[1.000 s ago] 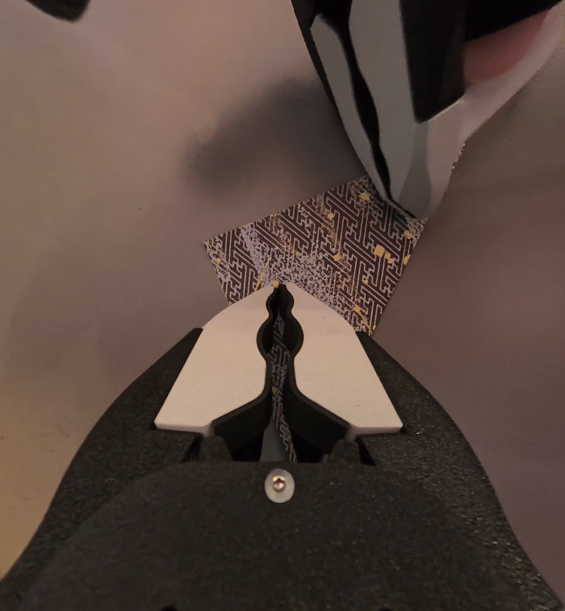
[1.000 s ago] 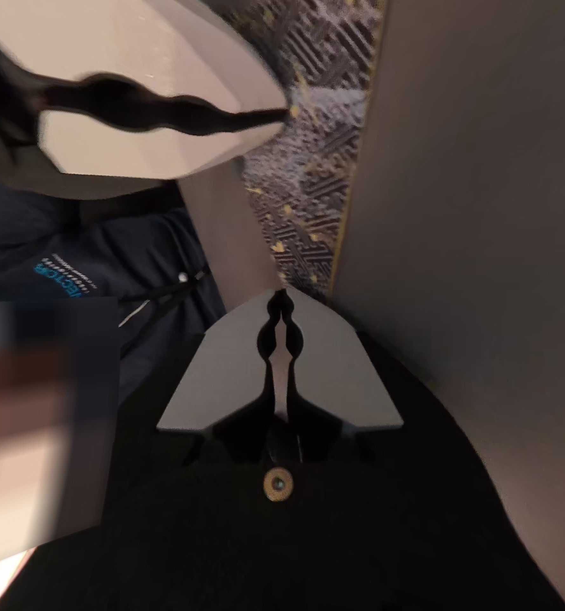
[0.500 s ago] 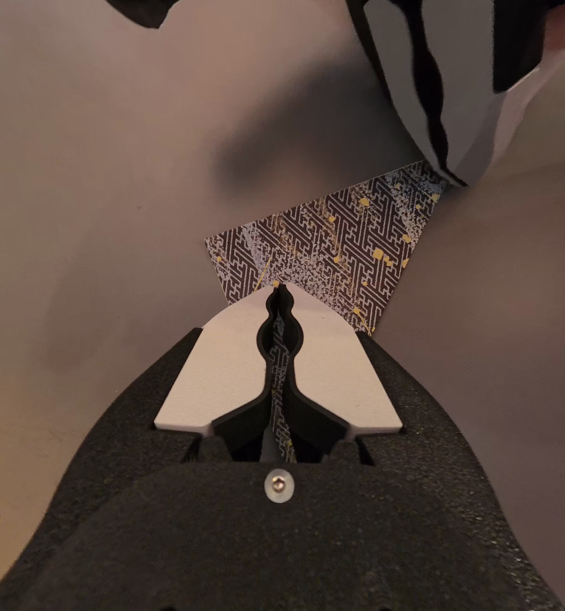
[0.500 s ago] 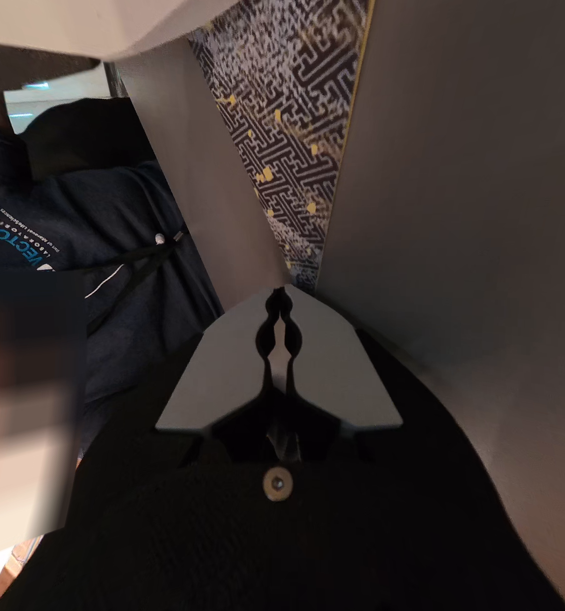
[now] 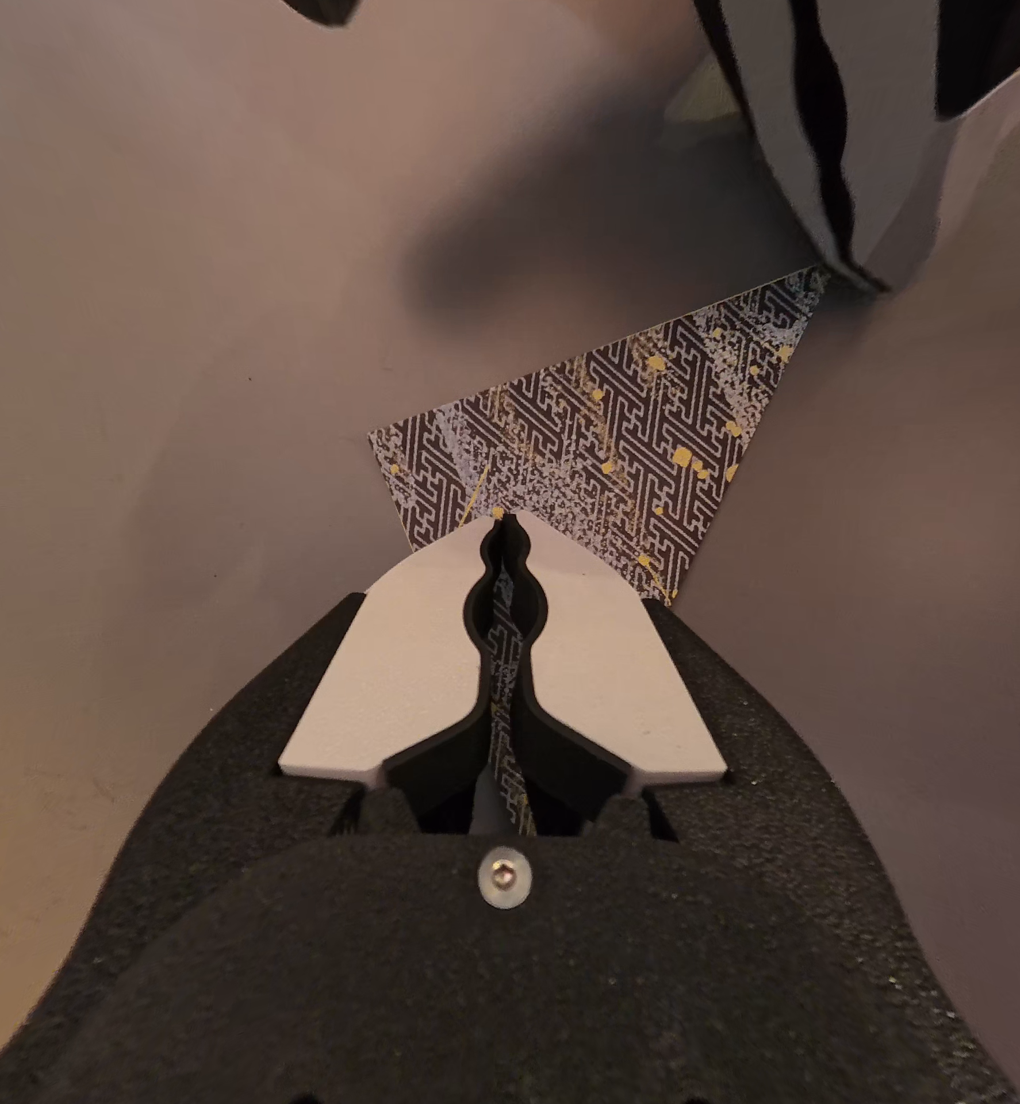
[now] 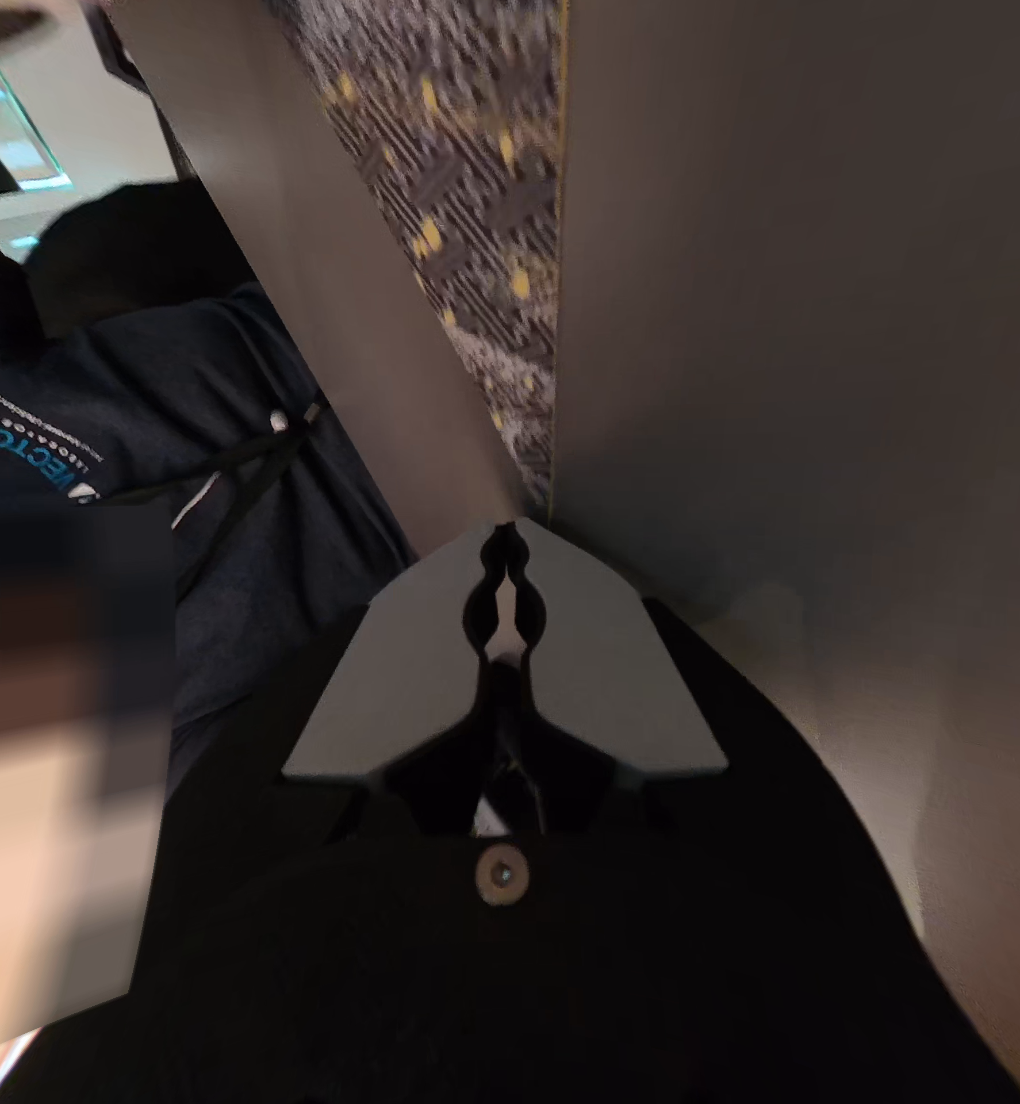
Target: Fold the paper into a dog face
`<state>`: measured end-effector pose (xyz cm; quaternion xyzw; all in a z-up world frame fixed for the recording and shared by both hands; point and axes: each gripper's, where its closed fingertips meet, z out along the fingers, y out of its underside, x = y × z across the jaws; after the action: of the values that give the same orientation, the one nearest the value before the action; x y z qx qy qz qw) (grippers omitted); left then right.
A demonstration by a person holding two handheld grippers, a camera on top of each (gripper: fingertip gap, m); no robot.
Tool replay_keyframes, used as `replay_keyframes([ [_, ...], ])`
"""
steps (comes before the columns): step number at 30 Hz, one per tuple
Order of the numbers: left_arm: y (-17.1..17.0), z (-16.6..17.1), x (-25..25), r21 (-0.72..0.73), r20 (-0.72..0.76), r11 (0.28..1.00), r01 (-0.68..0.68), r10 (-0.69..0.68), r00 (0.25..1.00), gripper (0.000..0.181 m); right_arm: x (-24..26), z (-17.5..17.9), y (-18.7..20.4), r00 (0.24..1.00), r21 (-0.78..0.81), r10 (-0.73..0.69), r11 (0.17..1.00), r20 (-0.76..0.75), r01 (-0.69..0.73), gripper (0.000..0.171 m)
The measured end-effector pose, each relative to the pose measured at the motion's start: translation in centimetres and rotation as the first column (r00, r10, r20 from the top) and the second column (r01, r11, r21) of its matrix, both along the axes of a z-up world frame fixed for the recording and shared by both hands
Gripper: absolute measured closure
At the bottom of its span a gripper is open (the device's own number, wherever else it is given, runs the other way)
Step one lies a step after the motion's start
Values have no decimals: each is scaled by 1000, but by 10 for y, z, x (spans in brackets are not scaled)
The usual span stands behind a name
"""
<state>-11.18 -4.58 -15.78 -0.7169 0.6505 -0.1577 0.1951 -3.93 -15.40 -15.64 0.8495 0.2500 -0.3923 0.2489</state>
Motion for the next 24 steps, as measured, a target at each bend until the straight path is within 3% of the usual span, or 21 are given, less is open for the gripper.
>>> replay_keyframes([
  [1,0,0,0,0,0,1000,1,-1,1000,181,4,0,-6,1000,-29,15,999,17,-15,170],
  [6,0,0,0,-6,20,1000,2,-2,1000,181,4,4,-2,998,95,43,994,36,-46,170],
  [9,0,1,1,-7,43,1000,0,0,999,181,-31,37,25,974,235,-27,968,-227,82,170],
  [11,0,1,1,2,56,1000,-2,1,998,181,-49,44,59,930,284,-157,924,-331,257,170],
  [13,0,1,1,7,68,1000,-4,3,998,181,-56,33,76,920,279,-214,908,-329,312,170],
  [18,0,1,1,7,93,1000,-5,4,996,181,-51,2,84,960,329,-181,912,-212,245,170],
  [22,0,1,1,3,98,1000,0,-1,995,181,-42,2,134,912,477,-324,779,-252,408,170],
  [24,0,1,1,-4,102,1000,-1,1,995,181,-42,7,146,902,526,-320,735,-289,429,170],
])
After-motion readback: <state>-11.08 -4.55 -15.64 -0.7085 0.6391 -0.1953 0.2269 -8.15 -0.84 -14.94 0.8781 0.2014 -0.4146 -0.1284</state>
